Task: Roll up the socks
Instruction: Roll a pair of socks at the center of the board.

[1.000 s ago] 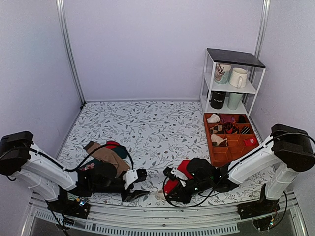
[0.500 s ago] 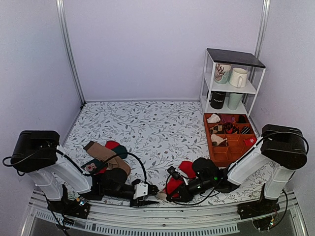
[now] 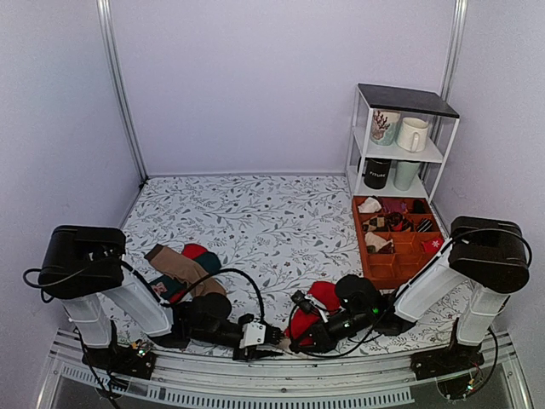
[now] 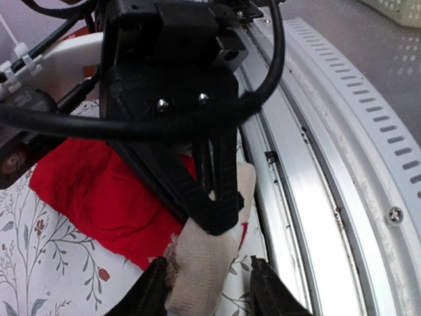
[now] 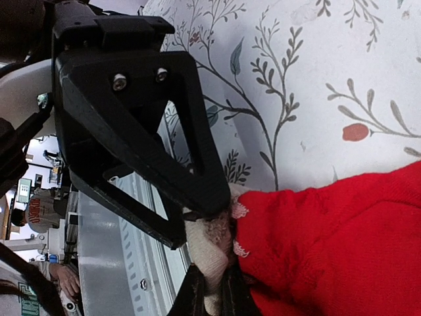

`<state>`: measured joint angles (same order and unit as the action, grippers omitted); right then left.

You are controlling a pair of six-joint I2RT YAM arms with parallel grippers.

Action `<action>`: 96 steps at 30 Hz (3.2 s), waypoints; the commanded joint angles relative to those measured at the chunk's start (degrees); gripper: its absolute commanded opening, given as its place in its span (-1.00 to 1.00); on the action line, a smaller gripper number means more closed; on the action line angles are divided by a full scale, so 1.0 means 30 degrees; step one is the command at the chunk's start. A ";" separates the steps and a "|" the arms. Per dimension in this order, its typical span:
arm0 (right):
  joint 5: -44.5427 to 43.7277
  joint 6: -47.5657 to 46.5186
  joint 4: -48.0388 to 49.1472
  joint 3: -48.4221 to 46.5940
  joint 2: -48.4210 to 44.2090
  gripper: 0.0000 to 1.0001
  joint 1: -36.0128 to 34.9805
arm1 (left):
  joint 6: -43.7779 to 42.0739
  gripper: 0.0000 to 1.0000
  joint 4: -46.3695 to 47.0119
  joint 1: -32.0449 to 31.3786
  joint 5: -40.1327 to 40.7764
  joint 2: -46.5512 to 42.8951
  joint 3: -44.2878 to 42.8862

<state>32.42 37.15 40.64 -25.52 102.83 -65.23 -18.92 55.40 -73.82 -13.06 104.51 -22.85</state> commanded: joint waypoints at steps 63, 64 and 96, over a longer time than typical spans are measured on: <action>-1.9940 -0.7957 -0.6715 0.0865 -0.5860 -0.10 -0.9648 | 0.9431 -1.00 -2.0311 0.2926 -0.7886 0.6976 -0.8554; -1.9871 -0.8060 -0.6798 0.0824 -0.5810 -0.12 -0.9643 | 0.9377 -1.00 -2.0359 0.2971 -0.7899 0.7022 -0.8580; -1.4294 -0.1786 -0.5842 0.3774 -0.5931 -0.95 -0.7896 | 0.9111 0.76 -1.6896 0.3459 -0.5145 0.3934 -0.9183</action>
<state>-18.90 24.67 26.11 -19.33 85.86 -90.43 9.08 11.51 -64.45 -49.12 115.63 -54.68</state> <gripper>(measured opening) 0.121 0.635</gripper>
